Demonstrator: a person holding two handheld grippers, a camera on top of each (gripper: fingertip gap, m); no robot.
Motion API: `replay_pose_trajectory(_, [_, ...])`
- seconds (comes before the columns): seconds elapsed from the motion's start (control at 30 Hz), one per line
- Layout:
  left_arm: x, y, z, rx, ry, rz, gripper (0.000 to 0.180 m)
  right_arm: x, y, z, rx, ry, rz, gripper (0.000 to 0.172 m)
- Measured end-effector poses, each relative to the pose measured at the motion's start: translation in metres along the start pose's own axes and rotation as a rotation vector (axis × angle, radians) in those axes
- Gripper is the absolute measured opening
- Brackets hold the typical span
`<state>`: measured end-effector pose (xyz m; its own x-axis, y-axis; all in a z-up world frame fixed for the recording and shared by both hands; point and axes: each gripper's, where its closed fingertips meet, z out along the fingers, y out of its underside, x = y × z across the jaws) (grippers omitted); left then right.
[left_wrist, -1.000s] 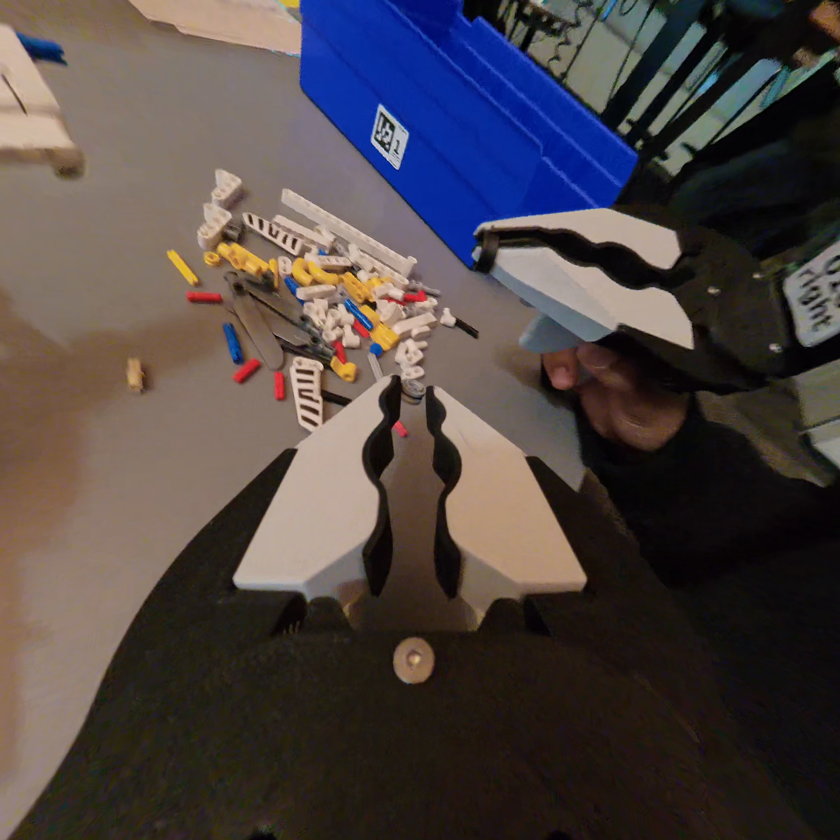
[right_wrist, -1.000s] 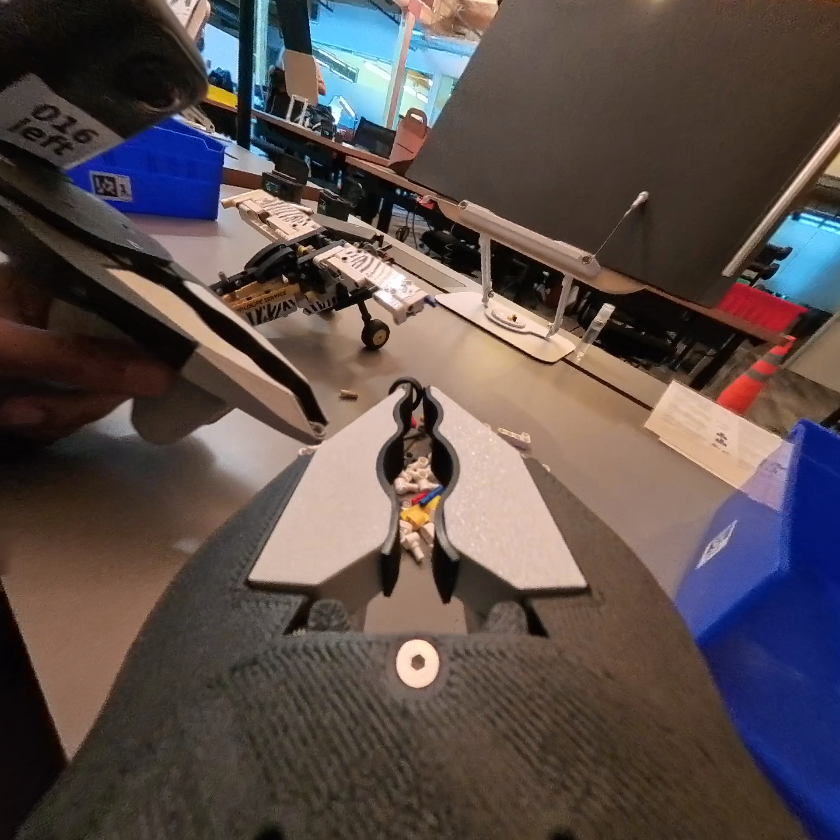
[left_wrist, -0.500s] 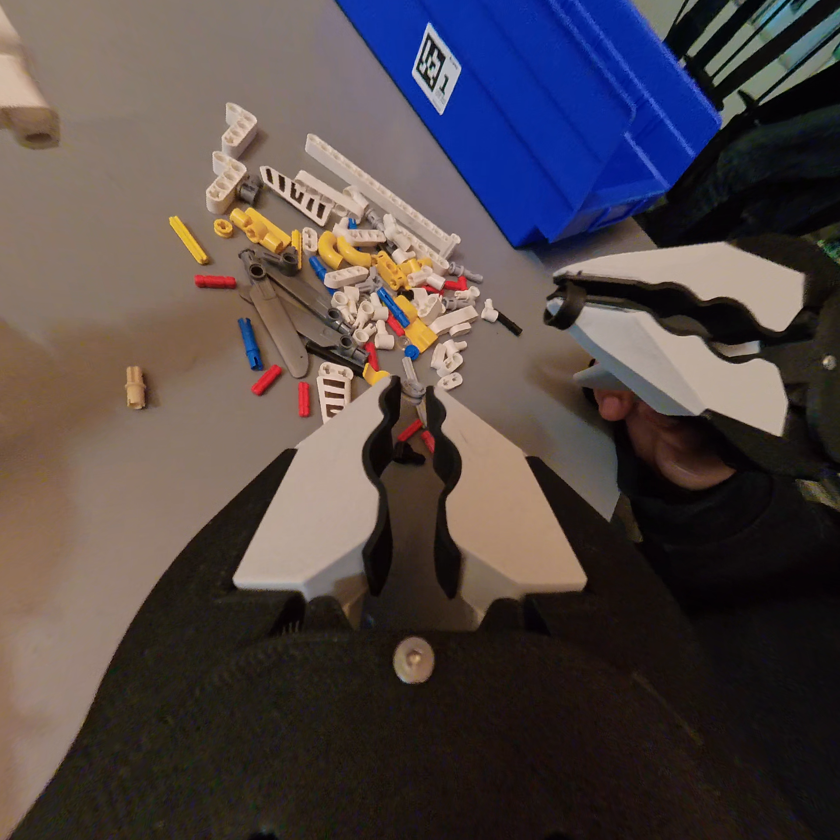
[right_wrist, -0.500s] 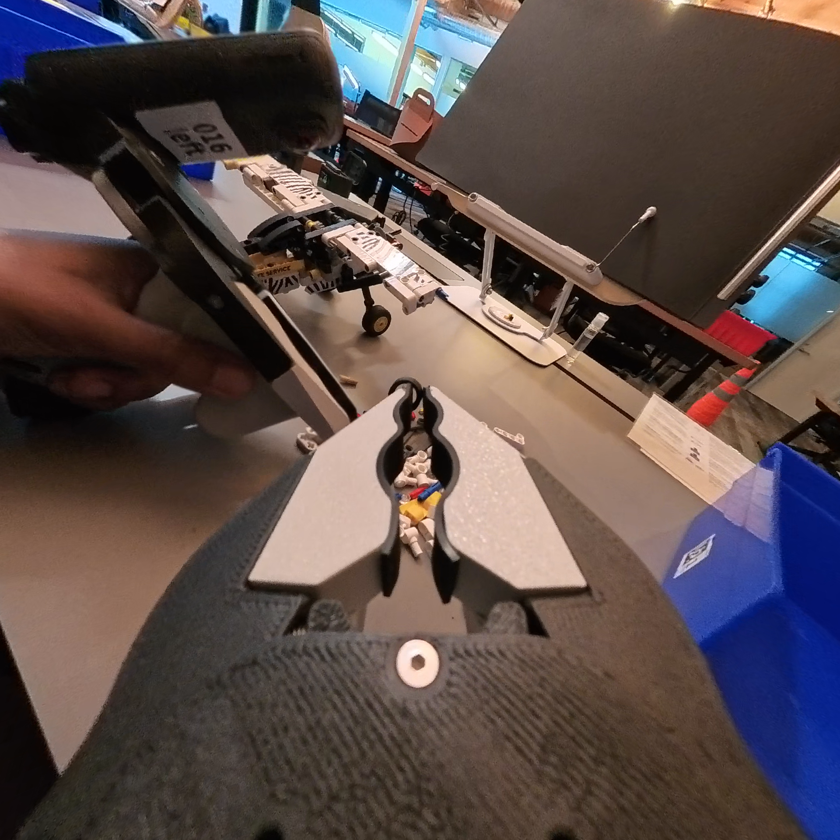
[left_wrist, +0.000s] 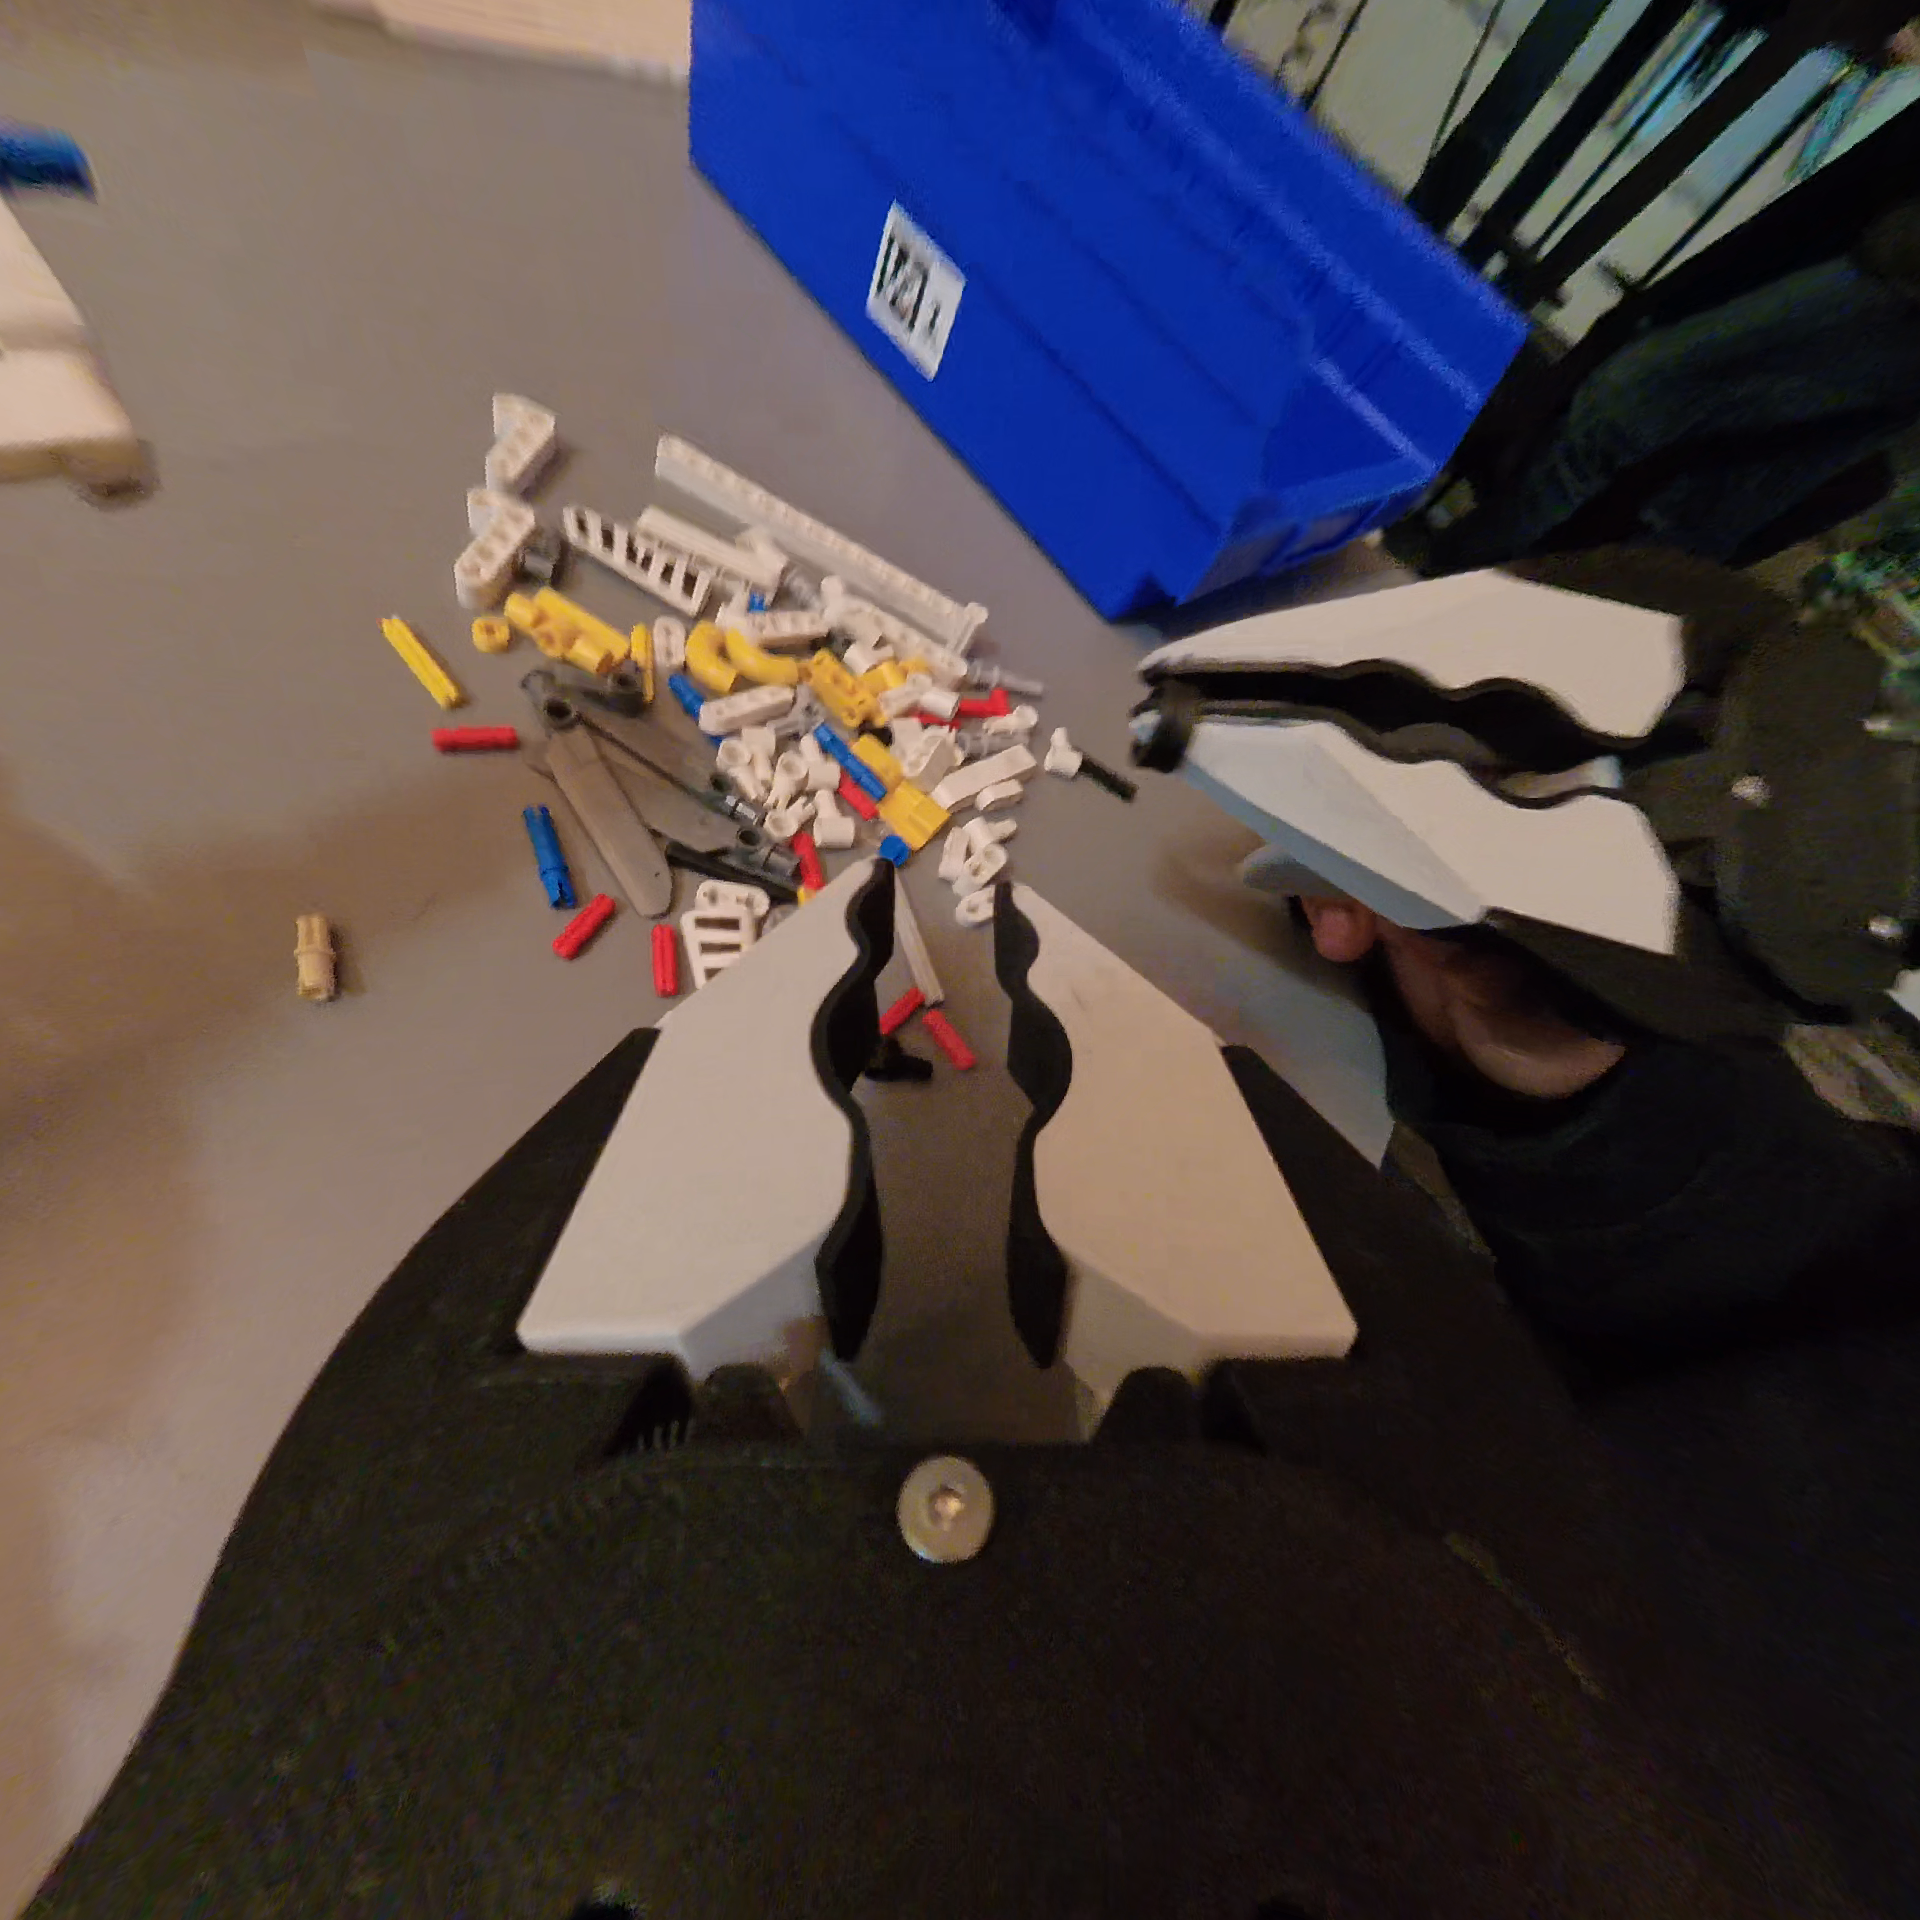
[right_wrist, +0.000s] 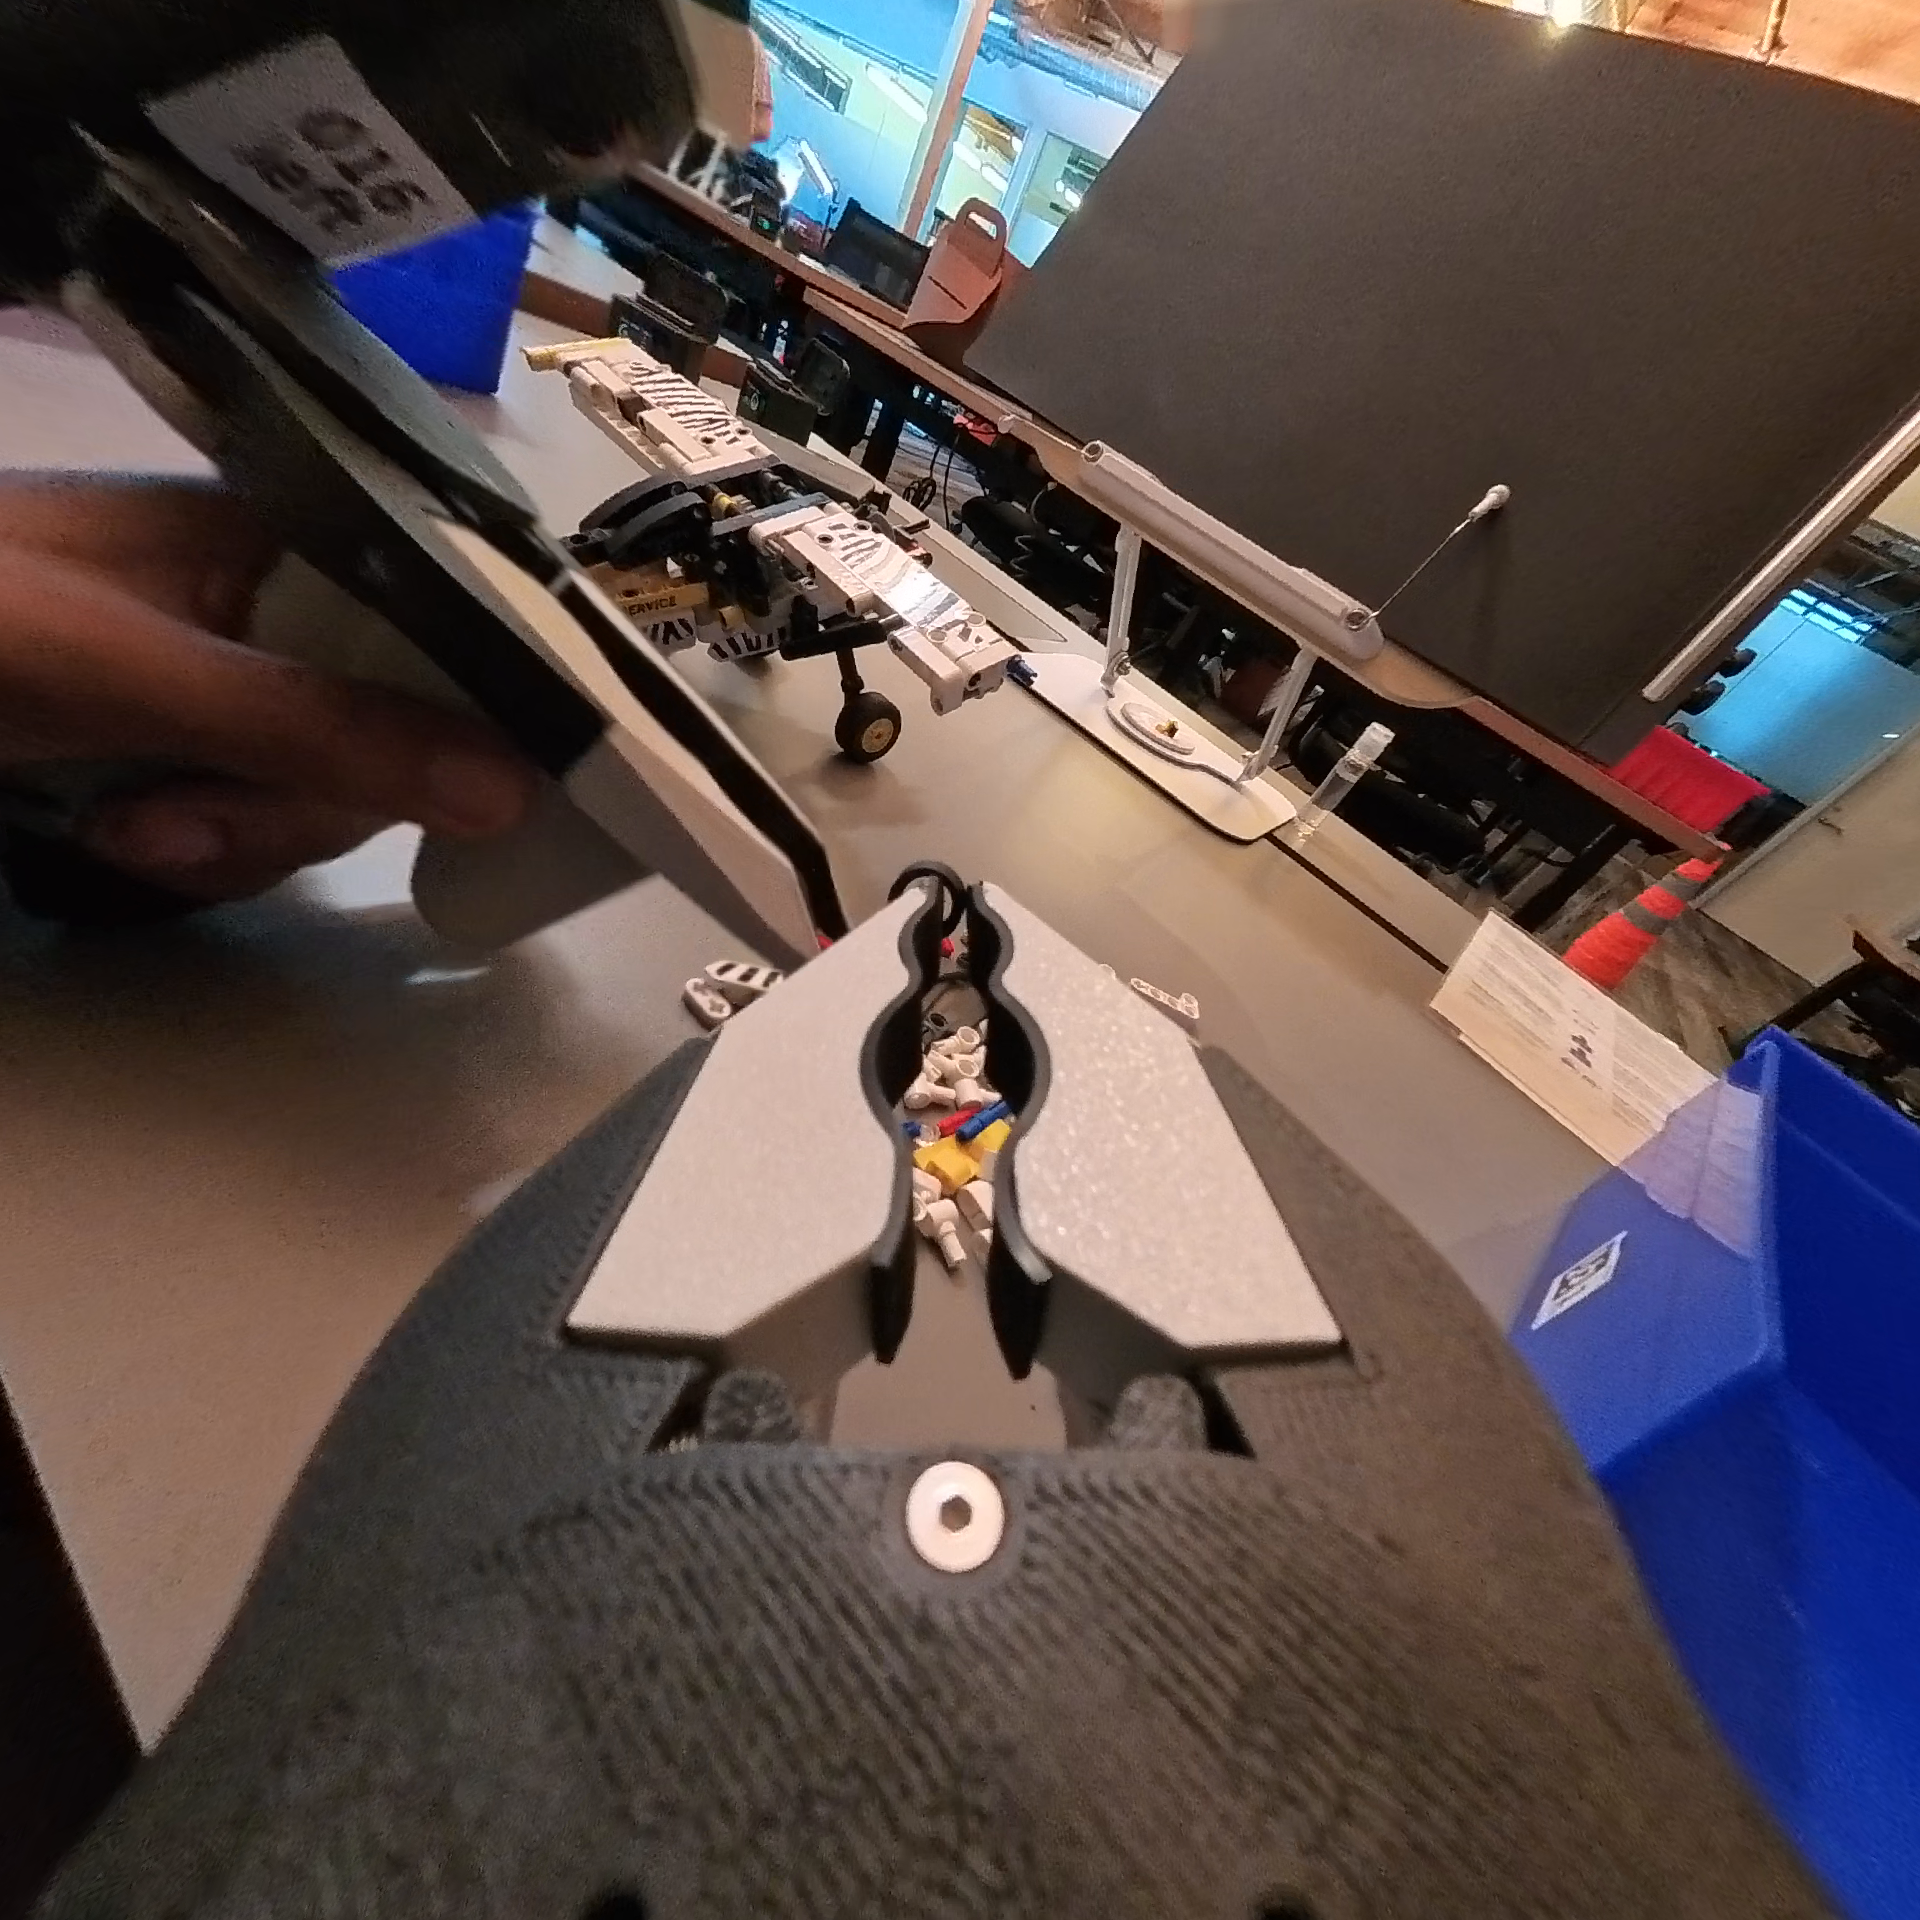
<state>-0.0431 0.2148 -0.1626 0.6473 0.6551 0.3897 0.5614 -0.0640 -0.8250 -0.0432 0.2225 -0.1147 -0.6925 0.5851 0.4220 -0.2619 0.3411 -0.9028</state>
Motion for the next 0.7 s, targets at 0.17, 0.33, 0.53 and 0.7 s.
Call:
replay_pose_trajectory(0.17, [0.02, -0.021, -0.025, 0.209, 0.136, 0.049, 0.015, -0.009, -0.001, 0.001, 0.001, -0.03, -0.038, 0.001])
replay_pose_trajectory(0.33, [0.037, -0.02, -0.031, 0.234, 0.219, 0.102, 0.006, -0.024, -0.008, 0.0, 0.033, -0.074, -0.094, 0.001])
replay_pose_trajectory(0.53, [0.02, -0.022, -0.04, 0.235, 0.115, 0.188, 0.0, -0.035, -0.02, -0.007, 0.113, -0.148, -0.087, 0.004])
replay_pose_trajectory(0.7, [0.016, -0.026, -0.044, 0.265, 0.183, 0.07, 0.0, -0.019, -0.013, -0.005, 0.083, -0.05, -0.085, 0.002])
